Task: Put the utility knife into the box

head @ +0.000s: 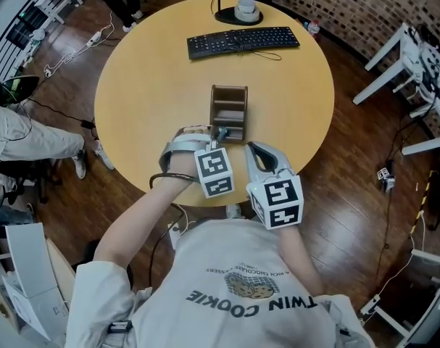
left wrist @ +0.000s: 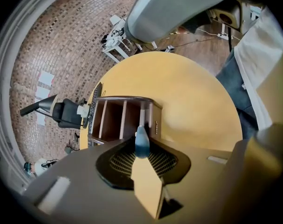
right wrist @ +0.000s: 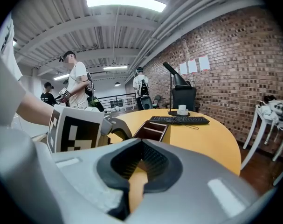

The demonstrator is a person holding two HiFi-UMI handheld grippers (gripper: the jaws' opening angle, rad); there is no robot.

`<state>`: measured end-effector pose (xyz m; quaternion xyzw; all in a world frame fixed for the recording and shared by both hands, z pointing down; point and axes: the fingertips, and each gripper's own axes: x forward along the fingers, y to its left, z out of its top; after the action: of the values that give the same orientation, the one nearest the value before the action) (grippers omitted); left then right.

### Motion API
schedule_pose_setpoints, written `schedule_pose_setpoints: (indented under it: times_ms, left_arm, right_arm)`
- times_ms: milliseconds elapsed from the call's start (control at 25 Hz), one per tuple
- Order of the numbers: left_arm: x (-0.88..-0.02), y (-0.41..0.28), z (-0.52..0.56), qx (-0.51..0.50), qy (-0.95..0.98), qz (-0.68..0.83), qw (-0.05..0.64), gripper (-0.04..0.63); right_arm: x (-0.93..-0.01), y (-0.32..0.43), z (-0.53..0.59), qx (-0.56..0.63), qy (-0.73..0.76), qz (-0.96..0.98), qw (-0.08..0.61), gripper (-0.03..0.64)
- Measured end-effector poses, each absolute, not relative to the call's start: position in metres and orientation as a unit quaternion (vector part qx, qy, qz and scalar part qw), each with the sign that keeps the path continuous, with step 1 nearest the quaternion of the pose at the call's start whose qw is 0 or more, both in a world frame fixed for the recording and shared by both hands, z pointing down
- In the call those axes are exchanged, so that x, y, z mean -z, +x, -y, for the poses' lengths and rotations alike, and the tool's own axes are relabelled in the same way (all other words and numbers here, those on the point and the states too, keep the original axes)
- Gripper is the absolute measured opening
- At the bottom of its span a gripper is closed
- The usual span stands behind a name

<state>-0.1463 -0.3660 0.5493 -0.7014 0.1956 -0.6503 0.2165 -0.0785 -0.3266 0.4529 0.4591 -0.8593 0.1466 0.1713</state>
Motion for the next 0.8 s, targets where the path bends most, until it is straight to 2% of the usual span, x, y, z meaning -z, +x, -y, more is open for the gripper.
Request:
schedule_pose_setpoints:
  times_ms: [680, 800]
  left_arm:
    - [-0.571, -0.141, 0.371, 0.669, -0.681, -0.176, 0.242, 0.077]
    - [-0.571, -0.141, 0.370, 0.669, -0.680, -0.175, 0.243, 0.095]
  right_arm:
    - [-0.460, -0.071, 0.324, -0.154, 0.463, 0.855, 0.177, 0.000]
    - [-0.459, -0.070, 0.322, -0.154, 0.463, 0.855, 0.178, 0.000]
